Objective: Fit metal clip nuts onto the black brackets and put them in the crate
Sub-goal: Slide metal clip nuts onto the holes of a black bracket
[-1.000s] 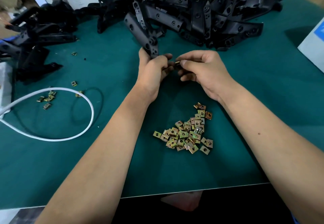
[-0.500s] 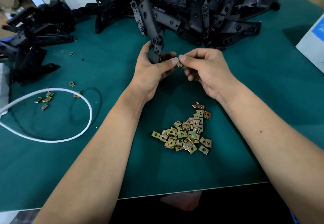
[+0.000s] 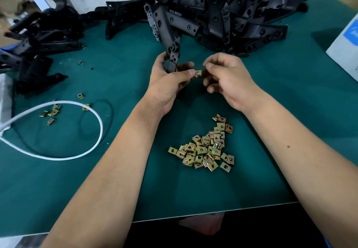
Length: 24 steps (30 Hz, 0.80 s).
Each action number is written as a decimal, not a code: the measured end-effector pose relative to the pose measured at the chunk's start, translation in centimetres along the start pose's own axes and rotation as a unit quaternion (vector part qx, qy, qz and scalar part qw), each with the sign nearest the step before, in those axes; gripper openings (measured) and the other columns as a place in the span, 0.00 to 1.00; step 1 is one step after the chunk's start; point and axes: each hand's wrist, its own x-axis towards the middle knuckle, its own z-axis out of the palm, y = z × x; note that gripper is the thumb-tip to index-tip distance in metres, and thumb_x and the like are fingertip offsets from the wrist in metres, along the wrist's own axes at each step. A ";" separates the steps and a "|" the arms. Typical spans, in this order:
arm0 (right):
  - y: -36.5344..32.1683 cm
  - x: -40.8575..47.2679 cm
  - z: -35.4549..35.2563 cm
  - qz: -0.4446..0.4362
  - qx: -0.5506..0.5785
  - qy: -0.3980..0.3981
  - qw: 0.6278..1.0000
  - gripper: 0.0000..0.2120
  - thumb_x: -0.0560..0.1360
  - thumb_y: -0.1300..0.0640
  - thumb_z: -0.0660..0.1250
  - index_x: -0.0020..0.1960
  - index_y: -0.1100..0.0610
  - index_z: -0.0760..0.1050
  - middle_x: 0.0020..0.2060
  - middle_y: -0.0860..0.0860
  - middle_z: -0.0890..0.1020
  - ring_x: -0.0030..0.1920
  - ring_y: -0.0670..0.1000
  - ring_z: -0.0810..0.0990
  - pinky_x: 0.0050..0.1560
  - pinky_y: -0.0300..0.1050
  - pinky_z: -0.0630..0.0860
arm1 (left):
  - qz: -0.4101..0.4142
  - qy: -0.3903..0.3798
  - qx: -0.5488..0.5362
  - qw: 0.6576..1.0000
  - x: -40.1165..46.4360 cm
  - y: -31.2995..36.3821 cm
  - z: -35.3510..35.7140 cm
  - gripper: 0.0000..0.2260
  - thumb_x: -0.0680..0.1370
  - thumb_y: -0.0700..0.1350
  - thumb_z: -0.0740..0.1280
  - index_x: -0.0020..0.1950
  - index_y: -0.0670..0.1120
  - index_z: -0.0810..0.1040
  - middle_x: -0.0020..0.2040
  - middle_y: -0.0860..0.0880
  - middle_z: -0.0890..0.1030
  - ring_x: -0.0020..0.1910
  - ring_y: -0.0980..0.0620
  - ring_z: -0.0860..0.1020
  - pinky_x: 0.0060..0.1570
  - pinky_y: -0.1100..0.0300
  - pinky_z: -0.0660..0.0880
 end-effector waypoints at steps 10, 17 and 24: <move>0.6 0.2 0.0 -0.019 -0.050 0.022 0.998 0.07 0.81 0.60 0.70 0.44 0.58 0.81 0.29 0.49 0.80 0.28 0.46 0.73 0.24 0.36 0.66 | 0.045 0.067 0.057 0.995 0.4 -0.3 -0.3 0.32 0.73 0.27 0.73 0.73 0.43 0.65 0.46 0.47 0.80 0.45 0.52 0.80 0.49 0.59 0.79; 0.3 0.4 -0.5 0.005 0.061 0.025 0.998 0.04 0.77 0.67 0.72 0.48 0.61 0.86 0.36 0.53 0.84 0.32 0.46 0.77 0.31 0.35 0.73 | 0.063 0.049 0.080 0.994 0.5 -0.3 -0.7 0.40 0.64 0.37 0.82 0.71 0.44 0.65 0.57 0.46 0.80 0.55 0.49 0.81 0.58 0.55 0.79; 0.4 0.3 -0.3 -0.012 0.058 0.023 0.998 0.08 0.76 0.68 0.73 0.53 0.60 0.85 0.40 0.53 0.86 0.34 0.46 0.80 0.35 0.37 0.76 | -0.010 0.034 -0.099 0.994 0.1 1.2 -0.6 0.16 0.75 0.45 0.74 0.53 0.48 0.67 0.38 0.53 0.70 0.33 0.55 0.67 0.40 0.59 0.68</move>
